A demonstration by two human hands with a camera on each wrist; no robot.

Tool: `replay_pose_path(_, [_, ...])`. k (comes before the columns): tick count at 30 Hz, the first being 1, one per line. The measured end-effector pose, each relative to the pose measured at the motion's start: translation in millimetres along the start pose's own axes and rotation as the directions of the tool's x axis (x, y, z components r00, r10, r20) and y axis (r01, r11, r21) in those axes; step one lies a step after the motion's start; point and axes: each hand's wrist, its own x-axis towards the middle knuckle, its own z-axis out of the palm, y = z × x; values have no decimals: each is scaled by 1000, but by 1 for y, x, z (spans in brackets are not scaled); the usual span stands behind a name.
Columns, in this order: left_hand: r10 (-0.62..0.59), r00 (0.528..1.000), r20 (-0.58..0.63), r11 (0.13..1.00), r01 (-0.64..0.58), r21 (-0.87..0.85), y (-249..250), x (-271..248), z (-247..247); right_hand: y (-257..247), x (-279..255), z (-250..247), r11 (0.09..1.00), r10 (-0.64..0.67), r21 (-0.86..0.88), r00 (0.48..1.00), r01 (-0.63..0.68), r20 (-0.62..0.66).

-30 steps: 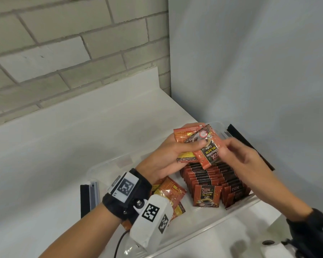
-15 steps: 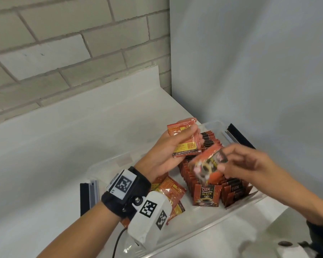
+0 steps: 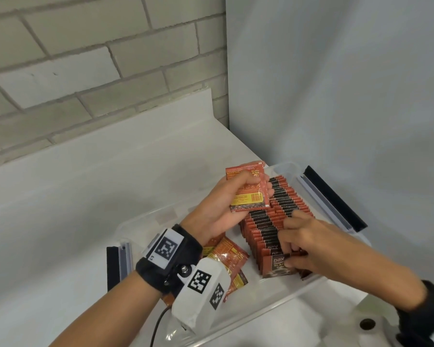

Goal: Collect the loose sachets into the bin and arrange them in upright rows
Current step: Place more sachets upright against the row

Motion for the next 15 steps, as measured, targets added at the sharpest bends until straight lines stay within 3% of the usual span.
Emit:
replay_pose_path(8, [-1, 999, 47, 993, -4, 119, -2, 0, -1, -3, 3, -3, 998, 59, 14, 996, -61, 65])
replay_pose_path(15, [4, 995, 103, 985, -22, 173, -3, 0, -1, -1, 0, -6, 975, 110, 192, 994, -113, 25])
